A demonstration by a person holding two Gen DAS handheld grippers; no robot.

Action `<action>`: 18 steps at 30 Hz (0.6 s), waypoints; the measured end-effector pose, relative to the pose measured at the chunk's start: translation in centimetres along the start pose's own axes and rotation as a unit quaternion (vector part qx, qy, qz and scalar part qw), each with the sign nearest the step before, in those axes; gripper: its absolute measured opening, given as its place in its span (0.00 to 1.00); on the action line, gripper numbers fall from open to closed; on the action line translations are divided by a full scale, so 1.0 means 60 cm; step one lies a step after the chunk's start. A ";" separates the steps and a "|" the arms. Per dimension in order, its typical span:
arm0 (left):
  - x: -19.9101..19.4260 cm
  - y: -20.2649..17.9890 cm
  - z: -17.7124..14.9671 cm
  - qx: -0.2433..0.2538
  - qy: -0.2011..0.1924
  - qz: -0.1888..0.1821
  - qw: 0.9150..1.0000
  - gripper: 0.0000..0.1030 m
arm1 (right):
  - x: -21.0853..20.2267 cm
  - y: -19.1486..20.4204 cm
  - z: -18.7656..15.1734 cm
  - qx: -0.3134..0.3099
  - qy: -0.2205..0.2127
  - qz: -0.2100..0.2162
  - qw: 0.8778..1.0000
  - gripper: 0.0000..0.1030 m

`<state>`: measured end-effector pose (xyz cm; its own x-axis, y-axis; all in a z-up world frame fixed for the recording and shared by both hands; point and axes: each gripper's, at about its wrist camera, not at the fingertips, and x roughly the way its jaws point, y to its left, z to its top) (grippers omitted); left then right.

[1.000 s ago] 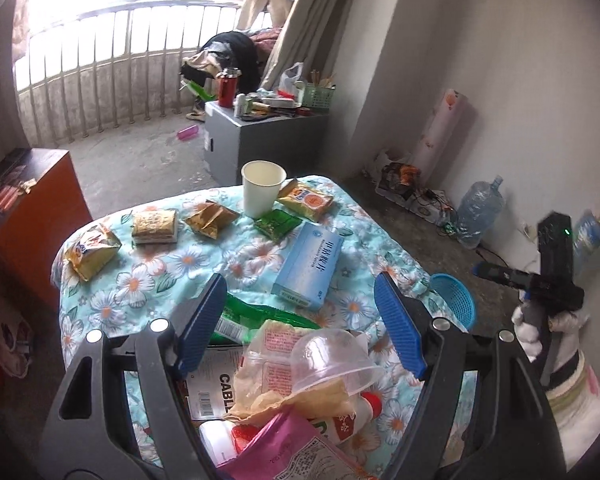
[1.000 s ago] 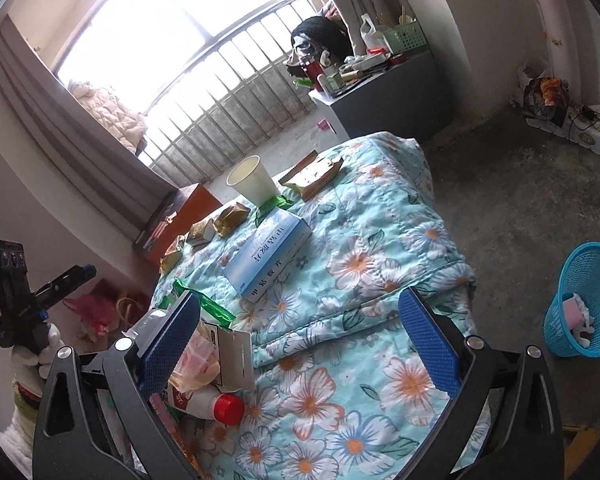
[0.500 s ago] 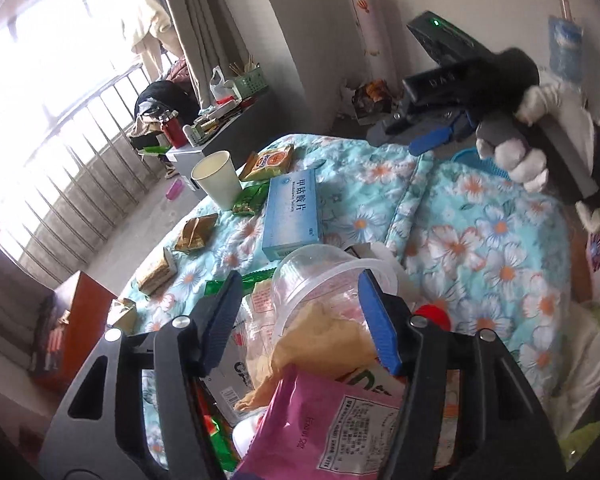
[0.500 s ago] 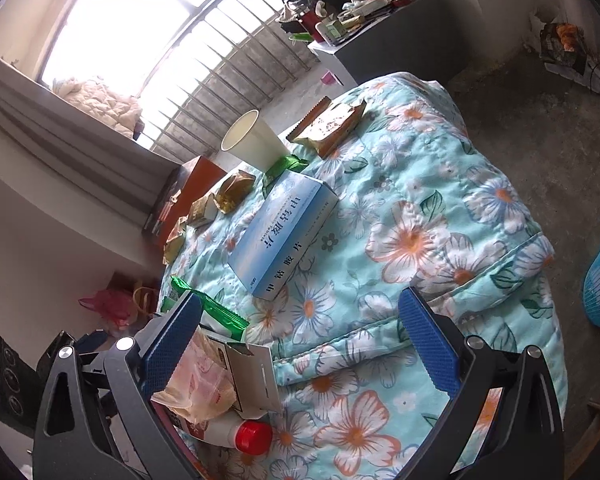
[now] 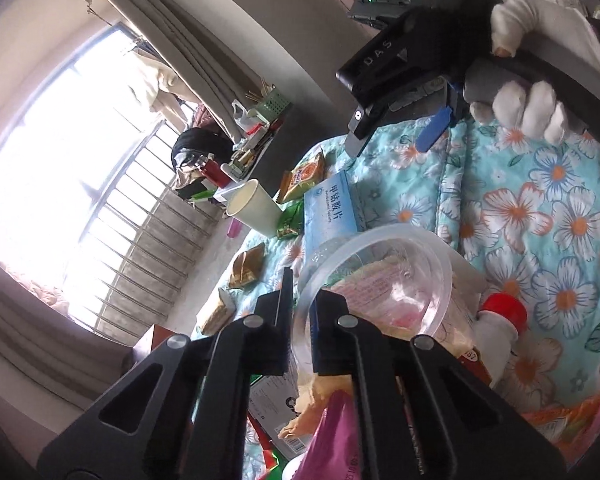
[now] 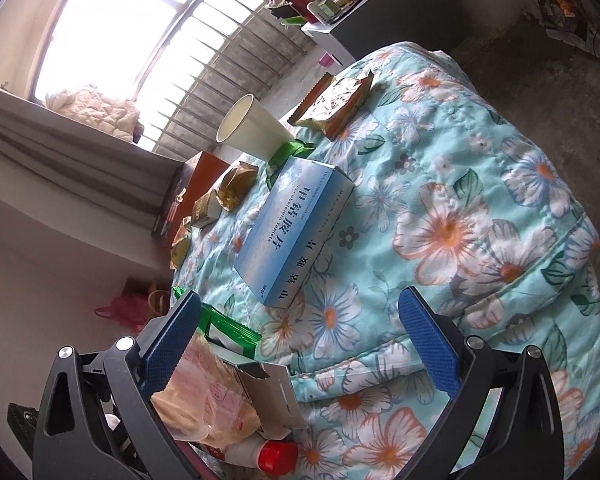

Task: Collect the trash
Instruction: 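Close the left tool on the rim of the clear plastic container, then close the right tool on the blue-and-white medicine box while the left tool holds the container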

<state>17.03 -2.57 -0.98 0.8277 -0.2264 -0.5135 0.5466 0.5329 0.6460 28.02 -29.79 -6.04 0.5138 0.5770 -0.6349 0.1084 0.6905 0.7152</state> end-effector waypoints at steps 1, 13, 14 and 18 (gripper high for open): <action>-0.002 0.002 0.000 -0.004 -0.003 0.004 1.000 0.04 | 0.011 0.000 0.004 0.008 0.005 0.006 1.000 0.94; -0.012 0.096 -0.012 -0.159 -0.032 0.027 0.986 0.04 | 0.134 -0.029 0.044 0.105 0.050 0.045 0.992 0.76; -0.013 0.106 -0.015 -0.175 -0.033 0.022 0.984 0.04 | 0.139 -0.030 0.047 0.107 0.049 0.046 0.992 0.76; -0.015 0.132 -0.024 -0.214 -0.037 0.013 0.976 0.04 | 0.149 -0.029 0.056 0.111 0.043 0.047 0.992 0.70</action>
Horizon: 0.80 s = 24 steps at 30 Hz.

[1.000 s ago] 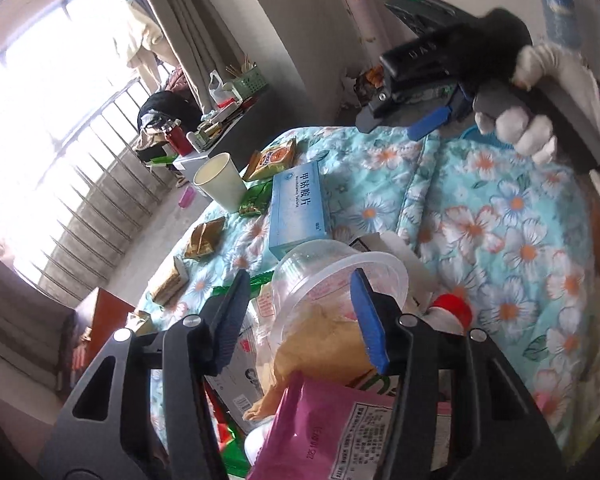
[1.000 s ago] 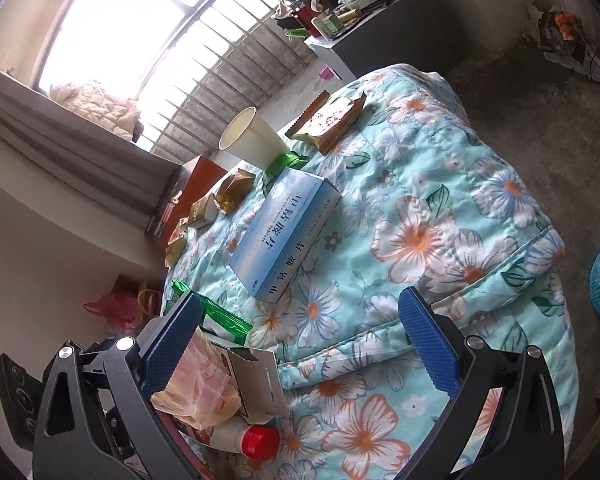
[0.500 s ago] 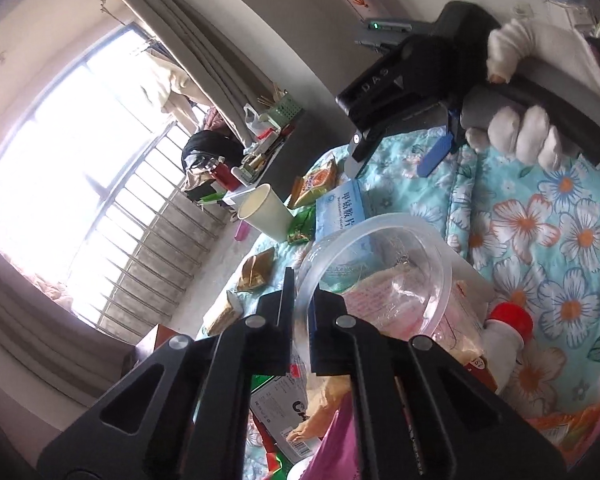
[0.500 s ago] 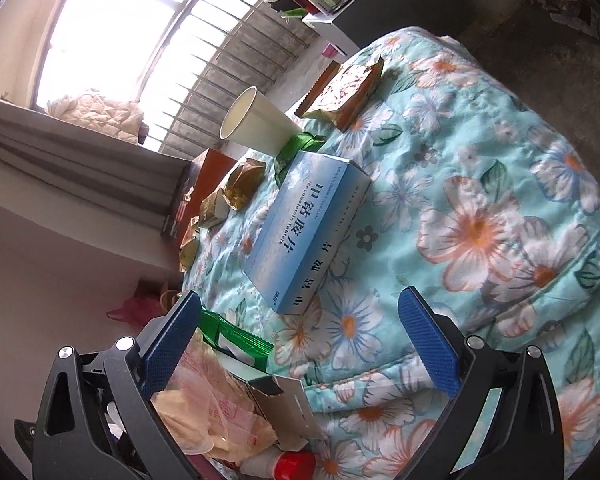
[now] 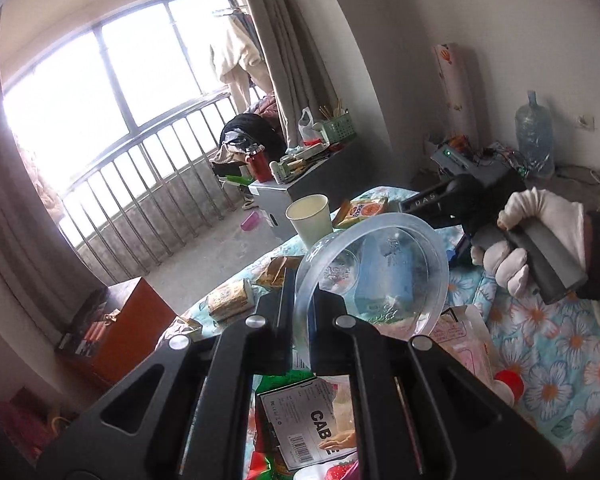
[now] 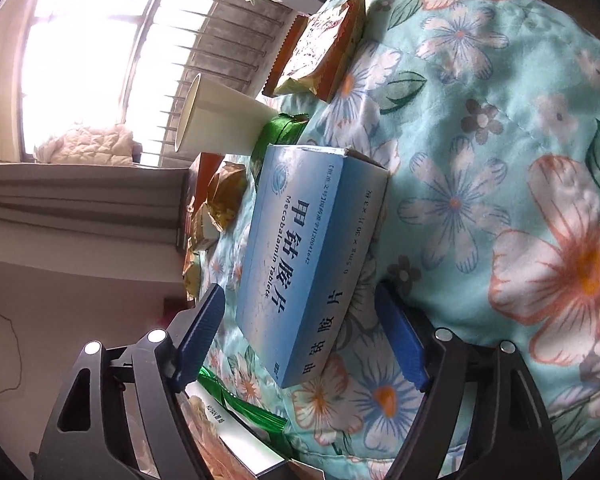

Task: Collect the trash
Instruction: 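Close the right tool on the blue-and-white medicine box while the left tool holds the container, then lift the container and medicine box off the bed with both tools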

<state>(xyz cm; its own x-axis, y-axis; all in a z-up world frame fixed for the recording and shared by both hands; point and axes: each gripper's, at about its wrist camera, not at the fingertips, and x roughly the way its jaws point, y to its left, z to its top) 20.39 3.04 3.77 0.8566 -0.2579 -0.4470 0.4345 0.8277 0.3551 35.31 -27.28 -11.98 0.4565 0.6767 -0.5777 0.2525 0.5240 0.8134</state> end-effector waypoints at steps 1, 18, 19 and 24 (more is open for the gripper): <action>-0.001 0.004 -0.001 -0.007 0.000 -0.002 1.000 0.04 | 0.003 0.000 0.002 0.002 -0.001 -0.002 1.000 0.69; -0.021 0.038 0.006 -0.033 -0.010 0.003 0.999 0.04 | -0.032 -0.017 -0.017 0.027 -0.056 0.035 0.997 0.34; -0.025 0.038 0.007 -0.034 -0.010 0.007 0.999 0.04 | -0.043 -0.018 -0.021 0.024 -0.063 0.038 0.997 0.34; -0.046 0.038 0.015 -0.035 -0.016 0.028 0.999 0.04 | -0.116 -0.017 -0.042 -0.001 -0.107 0.043 0.993 0.33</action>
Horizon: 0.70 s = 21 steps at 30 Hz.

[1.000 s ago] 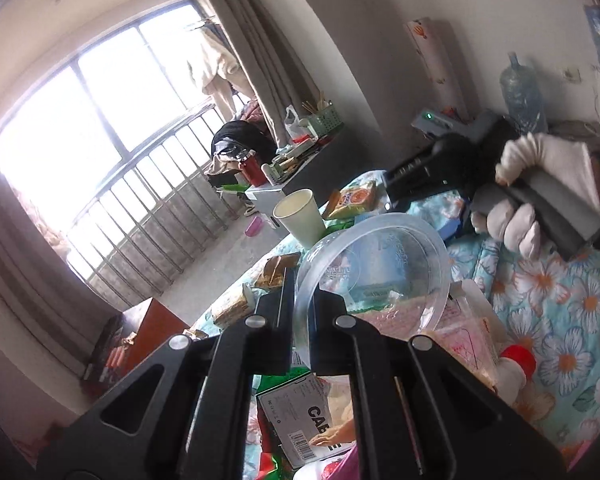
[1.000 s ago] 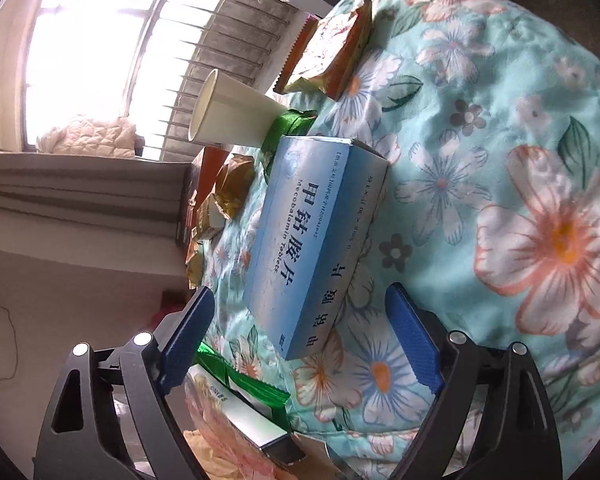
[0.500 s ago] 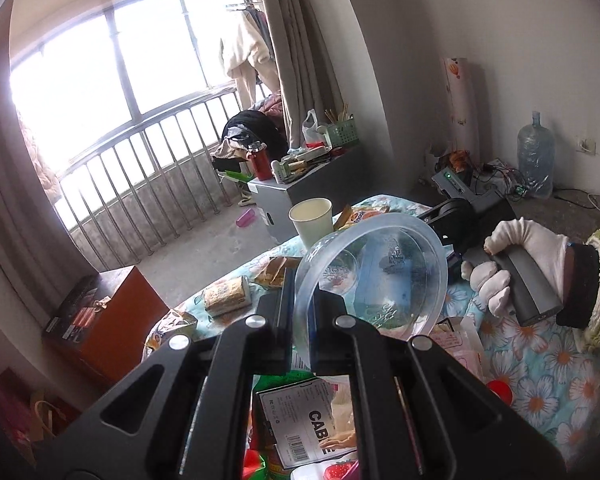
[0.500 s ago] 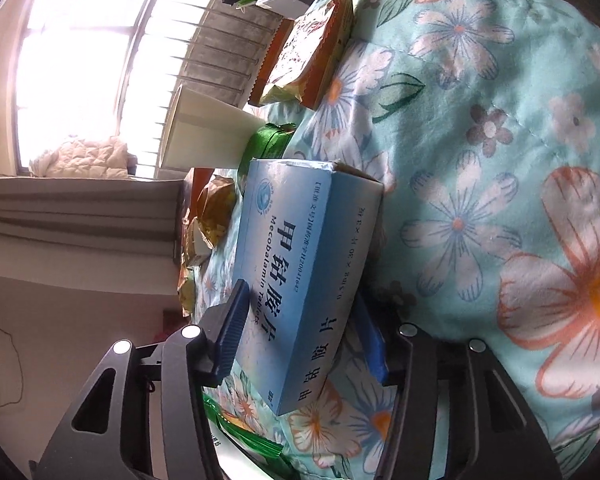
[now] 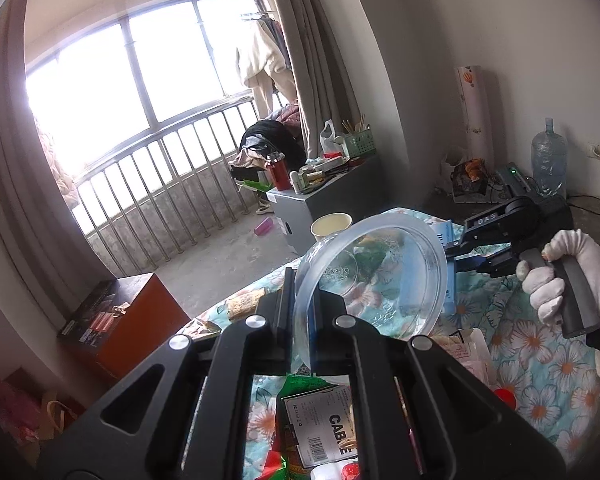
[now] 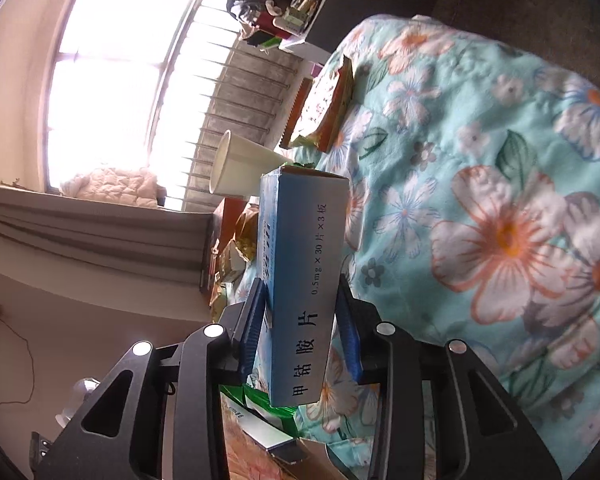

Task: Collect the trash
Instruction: 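Lift the container and medicine box off the bed with both tools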

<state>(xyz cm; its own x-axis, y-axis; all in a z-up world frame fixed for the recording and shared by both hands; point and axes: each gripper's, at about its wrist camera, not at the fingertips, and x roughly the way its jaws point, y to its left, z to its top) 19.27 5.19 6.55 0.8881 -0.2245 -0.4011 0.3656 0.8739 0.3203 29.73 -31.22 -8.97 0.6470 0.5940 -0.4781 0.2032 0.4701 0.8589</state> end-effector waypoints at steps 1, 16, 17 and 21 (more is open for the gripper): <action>-0.005 0.000 0.002 -0.002 0.000 0.002 1.000 0.04 | -0.019 0.000 0.000 -0.006 -0.009 0.000 1.000 0.33; -0.061 -0.023 0.033 -0.010 -0.011 0.032 0.999 0.04 | -0.217 0.023 -0.076 -0.089 -0.105 0.009 0.990 0.32; -0.064 -0.024 0.037 -0.009 -0.011 0.033 0.999 0.04 | -0.225 0.020 -0.081 -0.087 -0.107 0.010 0.990 0.31; -0.075 -0.036 0.046 -0.006 -0.013 0.037 0.999 0.04 | -0.238 0.007 -0.089 -0.082 -0.113 0.013 0.990 0.31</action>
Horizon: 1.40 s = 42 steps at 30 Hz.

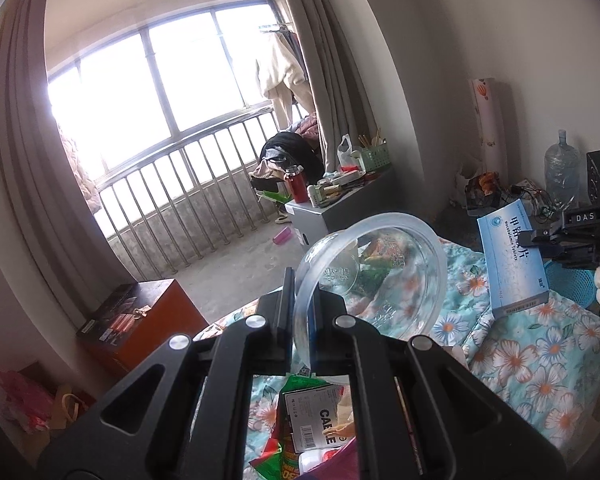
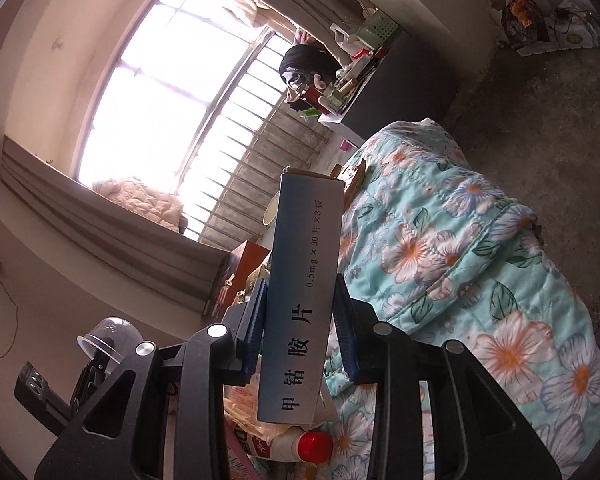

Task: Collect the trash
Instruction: 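Lift the container and medicine box off the bed with both tools, then carry the container and medicine box with both tools over the blue wastebasket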

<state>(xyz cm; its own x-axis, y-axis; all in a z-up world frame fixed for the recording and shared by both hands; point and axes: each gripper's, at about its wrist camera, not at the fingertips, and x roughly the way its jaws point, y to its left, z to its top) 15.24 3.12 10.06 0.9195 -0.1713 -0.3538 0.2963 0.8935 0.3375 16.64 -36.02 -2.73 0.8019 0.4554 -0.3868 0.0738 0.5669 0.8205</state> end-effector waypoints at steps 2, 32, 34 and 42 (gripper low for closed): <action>-0.003 -0.008 0.004 0.005 0.001 0.001 1.000 0.04 | -0.001 -0.008 -0.001 0.003 -0.003 0.000 1.000 0.31; 0.010 -0.174 0.074 0.092 -0.018 -0.054 0.994 0.04 | -0.105 -0.090 0.010 0.047 -0.042 0.039 0.997 0.31; 0.012 -0.186 0.080 0.097 -0.018 -0.060 0.993 0.04 | -0.111 -0.093 0.012 0.050 -0.046 0.041 0.997 0.31; 0.030 -0.261 0.104 0.125 -0.024 -0.098 0.987 0.04 | -0.150 -0.116 0.020 0.055 -0.072 0.036 0.995 0.31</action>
<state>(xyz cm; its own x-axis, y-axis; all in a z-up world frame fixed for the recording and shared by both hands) 13.84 -13.76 9.58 0.8480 -0.3556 -0.3931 0.5182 0.7122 0.4736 9.61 -44.92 -4.45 0.8838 0.3844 -0.2667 0.0708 0.4535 0.8885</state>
